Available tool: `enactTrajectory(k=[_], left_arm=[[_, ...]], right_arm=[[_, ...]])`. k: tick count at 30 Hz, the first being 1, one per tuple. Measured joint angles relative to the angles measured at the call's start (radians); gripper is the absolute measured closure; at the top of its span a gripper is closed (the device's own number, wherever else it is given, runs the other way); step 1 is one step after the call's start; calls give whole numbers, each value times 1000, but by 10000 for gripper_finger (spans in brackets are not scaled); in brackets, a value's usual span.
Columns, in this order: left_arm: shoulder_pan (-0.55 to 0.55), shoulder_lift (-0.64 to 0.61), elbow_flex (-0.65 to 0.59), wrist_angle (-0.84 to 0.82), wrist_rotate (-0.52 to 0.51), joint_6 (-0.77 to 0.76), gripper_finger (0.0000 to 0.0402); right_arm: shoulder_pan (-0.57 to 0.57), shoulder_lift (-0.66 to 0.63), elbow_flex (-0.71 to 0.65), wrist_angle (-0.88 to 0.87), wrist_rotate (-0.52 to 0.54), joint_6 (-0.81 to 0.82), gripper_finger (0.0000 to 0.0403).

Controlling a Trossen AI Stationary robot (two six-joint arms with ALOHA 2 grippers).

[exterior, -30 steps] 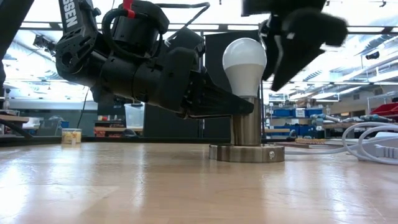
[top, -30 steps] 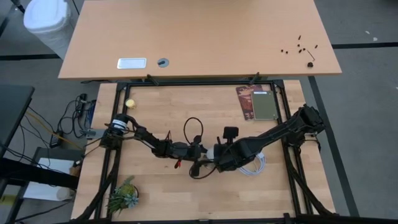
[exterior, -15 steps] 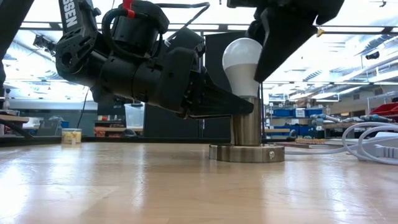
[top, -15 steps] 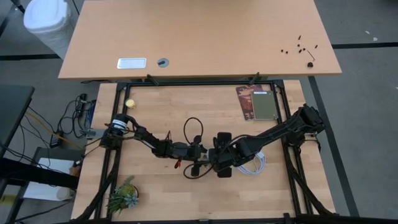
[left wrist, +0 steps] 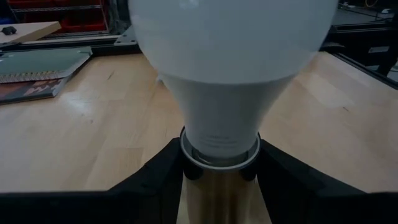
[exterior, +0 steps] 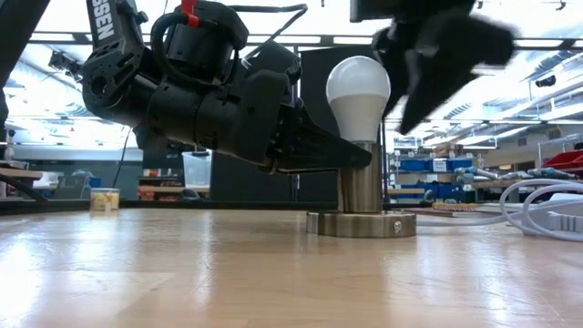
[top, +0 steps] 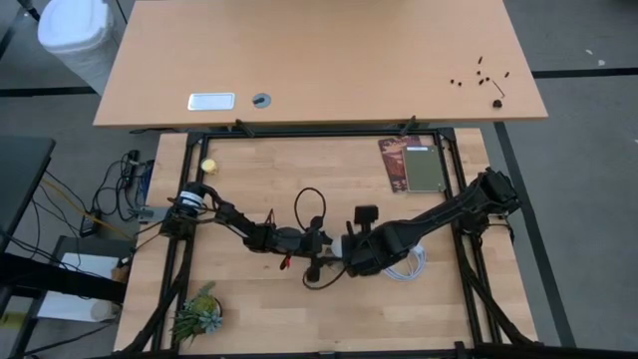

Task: Screw lightbulb
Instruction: Remove the light bulb from the lamp

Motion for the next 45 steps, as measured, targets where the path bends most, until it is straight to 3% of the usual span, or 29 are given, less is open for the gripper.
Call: enactTrajectory(k=[3,8,15,22,25,29,34,36,39,45], left_arm=[[0,0,0,-1,0,0,221],[0,0,0,-1,0,0,221],[0,0,0,0,-16,-6,221],[4,0,0,-2,-30,-1,221],[-5,0,1,-3,1,7,221],[-3,0,1,-3,-1,6,221],[-3,0,1,-3,-10,3,221],[-3,0,0,-3,-13,2,221],[-2,0,0,-3,-16,0,221],[0,0,0,-2,-27,-1,221]], right_arm=[[5,0,0,30,-168,36,57],[7,0,0,131,-199,49,57],[-6,0,0,142,-7,-38,57],[-18,0,0,20,225,-69,57],[-19,-1,1,-82,261,-23,57],[-12,-1,0,-156,193,116,57],[-7,-1,0,-44,-83,162,57],[-1,-1,0,33,-145,170,57],[13,-1,0,135,-147,149,57],[16,-1,0,169,-11,124,57]])
